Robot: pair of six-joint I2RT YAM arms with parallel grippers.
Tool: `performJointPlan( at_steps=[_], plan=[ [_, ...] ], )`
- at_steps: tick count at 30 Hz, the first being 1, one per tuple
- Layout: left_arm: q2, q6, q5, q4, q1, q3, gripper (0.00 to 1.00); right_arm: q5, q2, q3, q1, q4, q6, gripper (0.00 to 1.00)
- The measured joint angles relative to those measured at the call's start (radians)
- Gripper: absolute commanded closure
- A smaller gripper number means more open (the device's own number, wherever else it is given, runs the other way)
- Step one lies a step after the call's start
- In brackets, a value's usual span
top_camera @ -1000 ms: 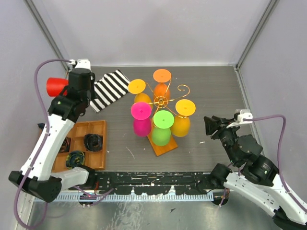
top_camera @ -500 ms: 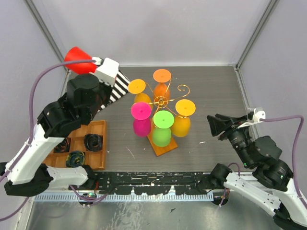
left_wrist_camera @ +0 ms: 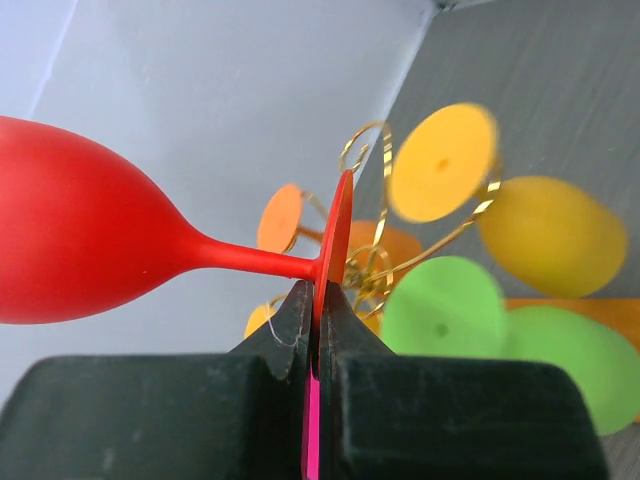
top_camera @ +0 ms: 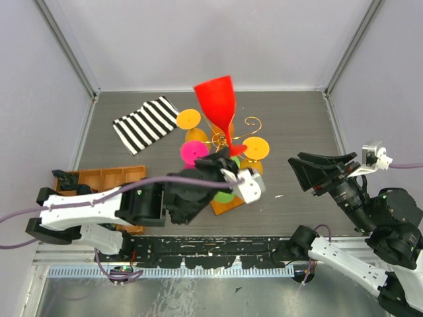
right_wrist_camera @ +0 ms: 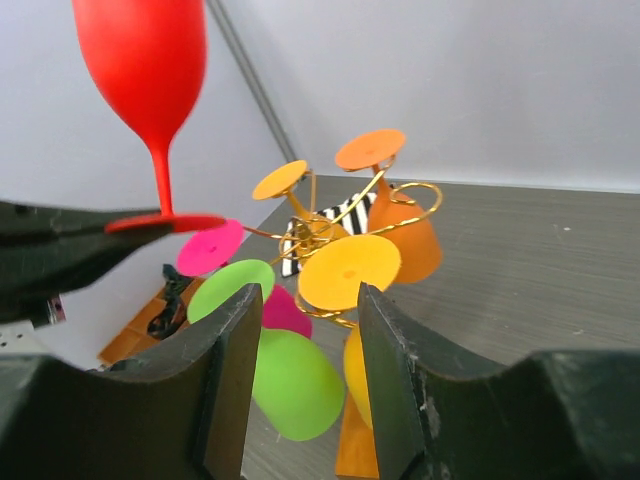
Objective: Place the wine glass upside down on the wine glass rack
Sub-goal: Adjust the wine glass.
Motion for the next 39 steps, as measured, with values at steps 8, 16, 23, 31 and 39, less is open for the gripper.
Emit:
performJointPlan(
  at_steps=[8, 16, 23, 31, 39],
  plan=[
    [0.038, 0.104, 0.053, 0.048, -0.195, 0.001, 1.0, -0.138, 0.084, 0.032, 0.0, 0.024, 0.003, 0.51],
    [0.044, 0.061, 0.175, -0.028, -0.249, 0.006, 1.0, -0.257, 0.08, 0.023, 0.0, 0.073, 0.008, 0.48],
    [0.048, 0.073, 0.19, -0.027, -0.254, -0.004, 1.0, -0.273, 0.051, 0.002, 0.0, 0.083, 0.049, 0.4],
    [0.088, 0.113, 0.155, -0.007, -0.253, -0.013, 1.0, -0.329, 0.066, -0.028, 0.0, 0.085, 0.096, 0.36],
    [0.094, 0.131, 0.15, 0.016, -0.253, -0.018, 1.0, -0.433, 0.084, -0.043, 0.0, 0.123, 0.108, 0.4]
  ],
)
